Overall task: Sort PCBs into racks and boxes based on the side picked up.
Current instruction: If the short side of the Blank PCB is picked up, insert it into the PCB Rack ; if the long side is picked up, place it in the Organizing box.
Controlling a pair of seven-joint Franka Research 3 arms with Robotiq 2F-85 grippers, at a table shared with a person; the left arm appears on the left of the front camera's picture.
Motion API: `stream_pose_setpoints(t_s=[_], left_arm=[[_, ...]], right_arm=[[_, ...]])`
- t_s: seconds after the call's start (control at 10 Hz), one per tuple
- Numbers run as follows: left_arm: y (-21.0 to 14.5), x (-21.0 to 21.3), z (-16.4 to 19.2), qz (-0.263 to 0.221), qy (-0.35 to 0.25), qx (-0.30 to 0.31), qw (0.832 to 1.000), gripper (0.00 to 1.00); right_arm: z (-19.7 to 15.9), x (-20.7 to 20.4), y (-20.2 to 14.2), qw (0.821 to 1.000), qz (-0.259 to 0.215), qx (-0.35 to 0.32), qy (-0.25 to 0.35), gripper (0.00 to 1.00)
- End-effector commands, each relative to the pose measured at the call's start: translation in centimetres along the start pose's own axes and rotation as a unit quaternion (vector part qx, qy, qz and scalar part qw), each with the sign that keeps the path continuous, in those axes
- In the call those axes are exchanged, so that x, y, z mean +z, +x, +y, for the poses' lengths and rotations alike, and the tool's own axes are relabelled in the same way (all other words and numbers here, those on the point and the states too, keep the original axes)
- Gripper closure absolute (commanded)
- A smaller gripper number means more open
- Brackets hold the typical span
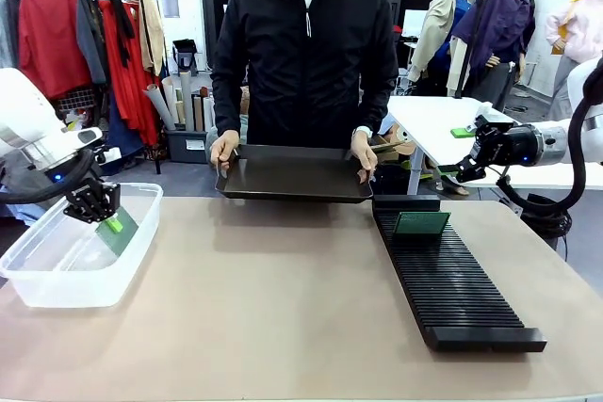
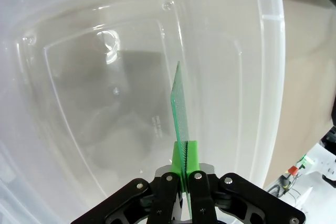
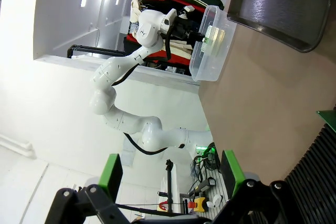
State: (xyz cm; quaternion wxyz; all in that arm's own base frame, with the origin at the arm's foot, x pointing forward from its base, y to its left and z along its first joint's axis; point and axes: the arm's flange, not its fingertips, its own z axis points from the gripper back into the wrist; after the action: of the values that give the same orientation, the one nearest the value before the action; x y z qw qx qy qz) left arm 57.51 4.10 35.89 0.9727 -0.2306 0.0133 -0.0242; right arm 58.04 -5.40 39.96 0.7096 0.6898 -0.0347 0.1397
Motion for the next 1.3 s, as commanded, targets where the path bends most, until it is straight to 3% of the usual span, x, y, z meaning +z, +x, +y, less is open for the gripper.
stream_pose_setpoints(t_s=[0.0, 0.4, 0.5, 0.7, 1.2], left_arm=[[-0.6, 0.1, 0.4, -0.006, 0.018, -0.001, 1.0, 0.86], [-0.9, 0.6, 0.2, -0.009, 0.024, 0.002, 1.0, 0.13], [-1.2, 0.9, 0.1, -0.007, 0.034, 0.009, 0.999, 0.0], [-2.0, 2.4, -0.6, -0.004, 0.075, 0.033, 0.997, 0.0], [-2.6, 4.0, -2.7, -0.014, 0.097, 0.038, 0.995, 0.0]], right_arm=[[0.2, -0.1, 0.1, 1.0, -0.004, 0.01, 0.006, 0.0], [0.2, -0.1, 0.1, 1.0, -0.004, 0.01, 0.006, 0.0], [0.2, -0.1, 0.1, 1.0, -0.004, 0.01, 0.006, 0.0], [0.2, -0.1, 0.1, 1.0, -0.004, 0.01, 0.006, 0.0], [0.2, -0.1, 0.1, 1.0, -0.004, 0.01, 0.006, 0.0]])
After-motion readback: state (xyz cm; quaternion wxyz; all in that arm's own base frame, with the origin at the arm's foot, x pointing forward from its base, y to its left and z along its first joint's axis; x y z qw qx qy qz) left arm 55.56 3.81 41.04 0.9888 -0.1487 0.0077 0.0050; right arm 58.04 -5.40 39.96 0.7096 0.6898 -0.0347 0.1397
